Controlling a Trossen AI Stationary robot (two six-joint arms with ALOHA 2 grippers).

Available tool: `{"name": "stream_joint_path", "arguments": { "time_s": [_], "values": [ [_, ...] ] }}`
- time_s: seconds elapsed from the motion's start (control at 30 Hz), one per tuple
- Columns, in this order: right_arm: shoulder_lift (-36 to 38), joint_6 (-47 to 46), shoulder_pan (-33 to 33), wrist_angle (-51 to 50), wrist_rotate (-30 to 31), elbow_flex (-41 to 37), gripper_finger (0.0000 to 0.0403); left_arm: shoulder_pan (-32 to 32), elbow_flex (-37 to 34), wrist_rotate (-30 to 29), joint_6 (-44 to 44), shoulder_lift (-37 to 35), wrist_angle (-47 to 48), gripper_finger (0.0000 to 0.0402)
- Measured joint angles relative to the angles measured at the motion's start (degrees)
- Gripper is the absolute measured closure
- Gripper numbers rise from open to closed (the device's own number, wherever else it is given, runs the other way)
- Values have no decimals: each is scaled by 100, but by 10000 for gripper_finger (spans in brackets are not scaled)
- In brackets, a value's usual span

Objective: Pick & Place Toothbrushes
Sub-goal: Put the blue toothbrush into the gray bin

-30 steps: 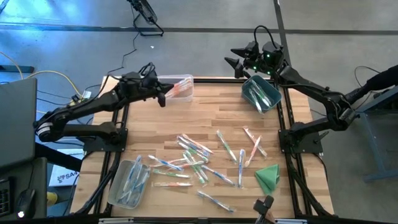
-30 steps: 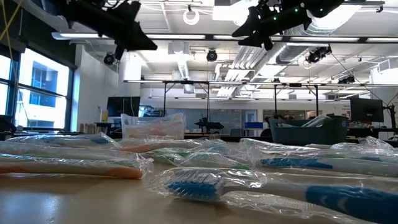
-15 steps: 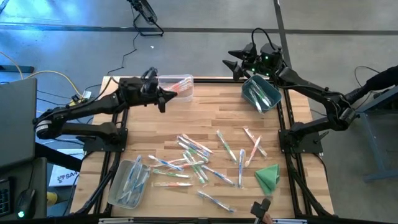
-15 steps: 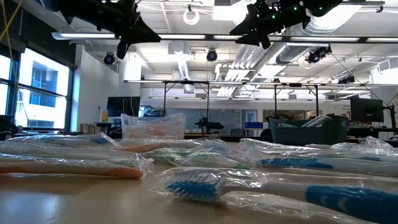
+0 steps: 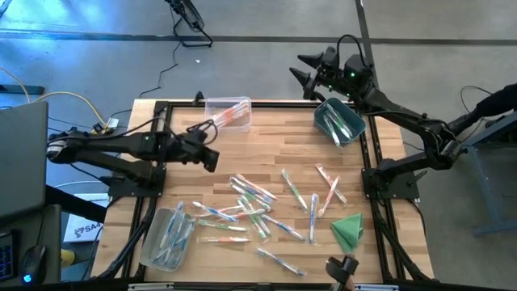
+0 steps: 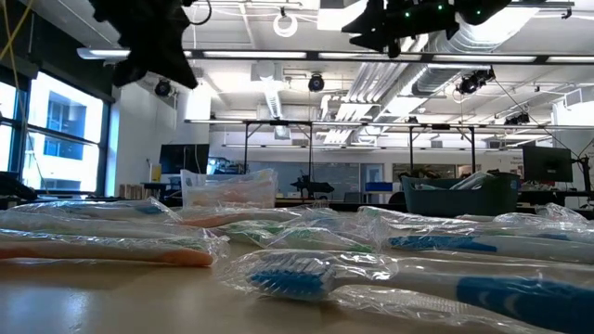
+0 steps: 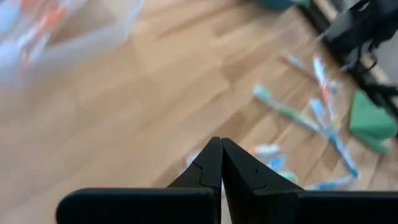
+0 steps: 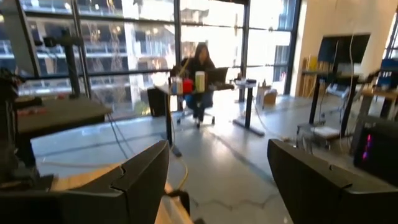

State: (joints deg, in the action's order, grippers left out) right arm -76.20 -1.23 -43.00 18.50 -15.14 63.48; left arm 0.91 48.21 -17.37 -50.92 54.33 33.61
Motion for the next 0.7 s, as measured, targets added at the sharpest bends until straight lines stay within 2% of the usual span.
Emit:
{"name": "stream_joint_path", "arguments": {
  "time_s": [0.23, 0.4, 0.7],
  "values": [
    [-3, 3, 0, 439, 101, 0, 138, -408, 706, 36, -509, 416, 1464, 401],
    [-11, 4, -28, 487, 522, 0, 138, -436, 1068, 516, -353, 779, 2437, 401],
    [-15, 4, -26, 461, 623, 0, 138, -433, 1114, 907, 625, 1235, 2604, 401]
  ]
}}
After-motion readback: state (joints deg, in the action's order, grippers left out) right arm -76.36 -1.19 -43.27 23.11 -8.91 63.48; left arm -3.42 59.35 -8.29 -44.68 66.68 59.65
